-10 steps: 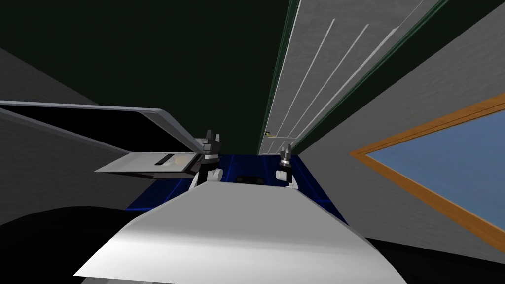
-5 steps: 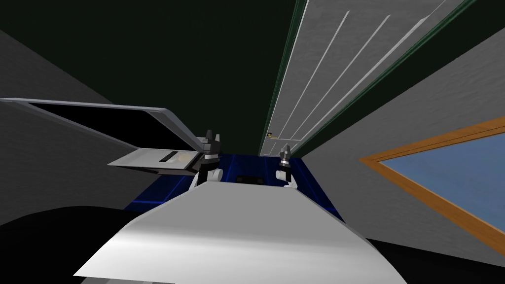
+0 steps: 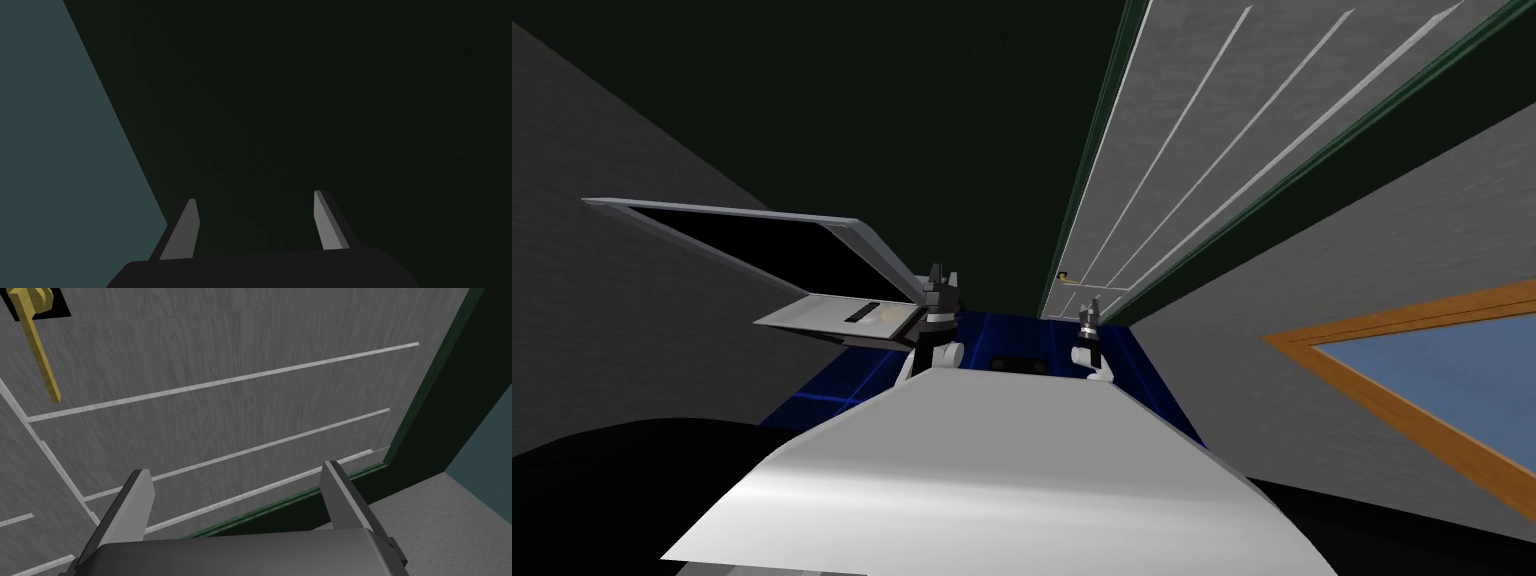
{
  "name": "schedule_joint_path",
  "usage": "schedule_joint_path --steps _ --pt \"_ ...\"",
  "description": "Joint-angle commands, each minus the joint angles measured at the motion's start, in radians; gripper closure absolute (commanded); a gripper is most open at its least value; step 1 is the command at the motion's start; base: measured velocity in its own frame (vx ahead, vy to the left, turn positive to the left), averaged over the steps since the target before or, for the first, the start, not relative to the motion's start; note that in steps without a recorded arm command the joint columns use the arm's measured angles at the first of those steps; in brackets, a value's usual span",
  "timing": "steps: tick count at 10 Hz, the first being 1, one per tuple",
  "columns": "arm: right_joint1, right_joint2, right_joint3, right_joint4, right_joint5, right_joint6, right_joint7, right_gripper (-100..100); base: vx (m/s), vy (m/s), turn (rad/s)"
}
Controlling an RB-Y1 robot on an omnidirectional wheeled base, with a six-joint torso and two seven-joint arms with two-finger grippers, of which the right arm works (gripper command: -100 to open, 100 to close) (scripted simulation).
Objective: Pull the door open
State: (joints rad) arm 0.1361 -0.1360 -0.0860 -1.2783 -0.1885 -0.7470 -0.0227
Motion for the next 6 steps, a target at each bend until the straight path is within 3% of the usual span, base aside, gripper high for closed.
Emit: schedule_joint_path --steps 1,6 --pt "-0.018 -0.007 -0.007 0.050 -0.005 -0.007 -0.010 -100 0.044 -0.033 0.155" --pt "-0.053 -0.018 -0.020 0.160 -0.015 -0.022 -0.027 -100 0.033 -0.035 0.093"
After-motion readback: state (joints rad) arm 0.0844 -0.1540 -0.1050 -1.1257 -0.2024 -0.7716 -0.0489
